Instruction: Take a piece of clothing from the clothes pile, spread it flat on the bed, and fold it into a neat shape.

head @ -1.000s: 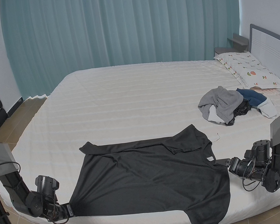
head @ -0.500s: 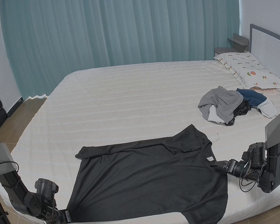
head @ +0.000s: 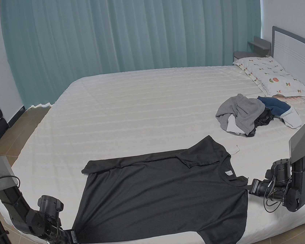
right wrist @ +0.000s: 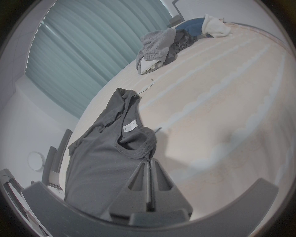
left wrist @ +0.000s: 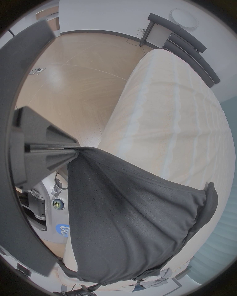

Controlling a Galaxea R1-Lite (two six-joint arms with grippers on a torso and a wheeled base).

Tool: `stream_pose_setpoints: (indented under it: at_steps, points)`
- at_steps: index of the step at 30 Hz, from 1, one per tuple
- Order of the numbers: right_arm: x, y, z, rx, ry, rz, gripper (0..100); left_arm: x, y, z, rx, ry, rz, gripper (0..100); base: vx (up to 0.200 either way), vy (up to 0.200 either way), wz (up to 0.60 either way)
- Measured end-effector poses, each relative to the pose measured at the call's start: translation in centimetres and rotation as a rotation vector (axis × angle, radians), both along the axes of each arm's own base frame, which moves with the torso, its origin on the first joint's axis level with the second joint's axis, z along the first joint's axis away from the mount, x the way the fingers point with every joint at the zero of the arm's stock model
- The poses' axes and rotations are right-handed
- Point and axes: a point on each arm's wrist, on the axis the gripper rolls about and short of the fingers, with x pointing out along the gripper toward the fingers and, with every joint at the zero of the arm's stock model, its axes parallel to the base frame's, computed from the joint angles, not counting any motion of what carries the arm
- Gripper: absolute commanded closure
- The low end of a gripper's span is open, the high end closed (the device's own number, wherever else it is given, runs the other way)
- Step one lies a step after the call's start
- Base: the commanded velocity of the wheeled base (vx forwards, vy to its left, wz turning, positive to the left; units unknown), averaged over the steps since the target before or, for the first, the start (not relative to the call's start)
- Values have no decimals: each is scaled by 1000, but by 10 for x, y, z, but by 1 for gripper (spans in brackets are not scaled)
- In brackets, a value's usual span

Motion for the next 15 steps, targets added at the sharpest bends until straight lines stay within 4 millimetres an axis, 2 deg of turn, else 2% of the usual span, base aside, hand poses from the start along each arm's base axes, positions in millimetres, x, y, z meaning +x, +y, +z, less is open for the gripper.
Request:
stream_pose_setpoints:
  at_steps: [15]
  points:
    - [-9, -17, 9, -62, -6, -36, 100, -6, -8, 3, 6, 5, -36, 100, 0, 0, 0]
